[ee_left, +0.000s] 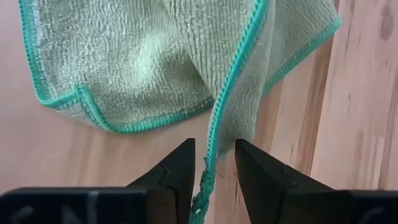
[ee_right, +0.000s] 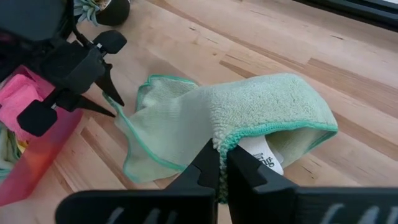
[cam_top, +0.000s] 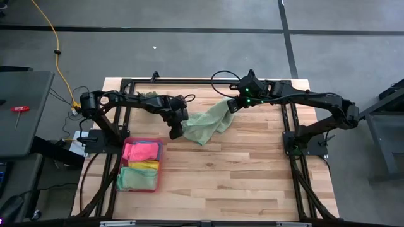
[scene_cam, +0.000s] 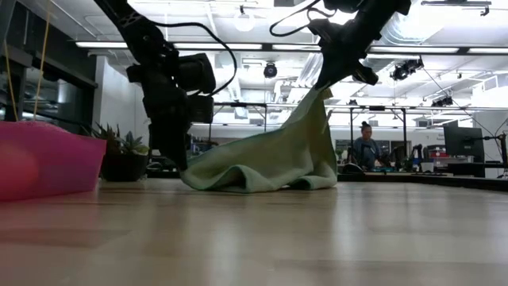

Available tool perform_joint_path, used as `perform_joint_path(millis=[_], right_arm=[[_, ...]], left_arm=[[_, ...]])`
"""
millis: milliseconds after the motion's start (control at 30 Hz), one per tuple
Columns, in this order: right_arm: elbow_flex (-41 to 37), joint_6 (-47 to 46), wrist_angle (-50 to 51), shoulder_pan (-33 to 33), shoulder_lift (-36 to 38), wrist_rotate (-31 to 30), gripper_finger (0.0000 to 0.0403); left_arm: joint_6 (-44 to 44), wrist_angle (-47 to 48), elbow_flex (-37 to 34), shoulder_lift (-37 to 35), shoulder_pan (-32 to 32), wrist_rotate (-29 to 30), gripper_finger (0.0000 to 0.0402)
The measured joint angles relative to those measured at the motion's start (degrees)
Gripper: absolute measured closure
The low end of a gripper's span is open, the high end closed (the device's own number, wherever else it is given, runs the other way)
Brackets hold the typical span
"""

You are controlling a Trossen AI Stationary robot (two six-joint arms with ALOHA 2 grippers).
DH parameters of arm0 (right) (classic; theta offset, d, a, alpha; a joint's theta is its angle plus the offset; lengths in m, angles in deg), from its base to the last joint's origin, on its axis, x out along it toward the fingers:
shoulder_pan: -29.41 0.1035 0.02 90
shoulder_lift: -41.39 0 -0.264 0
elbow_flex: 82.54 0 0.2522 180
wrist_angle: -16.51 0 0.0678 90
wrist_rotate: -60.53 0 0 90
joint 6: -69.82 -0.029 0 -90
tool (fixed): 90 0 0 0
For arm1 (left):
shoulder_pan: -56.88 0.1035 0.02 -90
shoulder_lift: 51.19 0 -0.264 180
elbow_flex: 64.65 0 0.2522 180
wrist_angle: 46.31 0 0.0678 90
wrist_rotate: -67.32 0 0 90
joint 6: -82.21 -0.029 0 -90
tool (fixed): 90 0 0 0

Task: Fold microfiber towels
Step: Fold the green microfiber towel

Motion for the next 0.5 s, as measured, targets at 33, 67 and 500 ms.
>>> perform_joint_path(millis=[33,67,500], right_arm=[[0.0,0.0,0.0,0.0,-0.01,-0.16,0.0403],[0.0,0.0,0.0,0.0,-0.02,-0.34,0.0403],[0.0,1.93,-0.4,0.0,0.21,-0.83,0.0403]], left_arm=[[-0.14,0.02,-0.01,0.0,0.0,-0.04,0.03],[-0.45,0.07,-0.02,0.02,0.0,-0.09,0.03],[3.52,2.37,-0.09,-3.09,0.24,2.46,0.0393]])
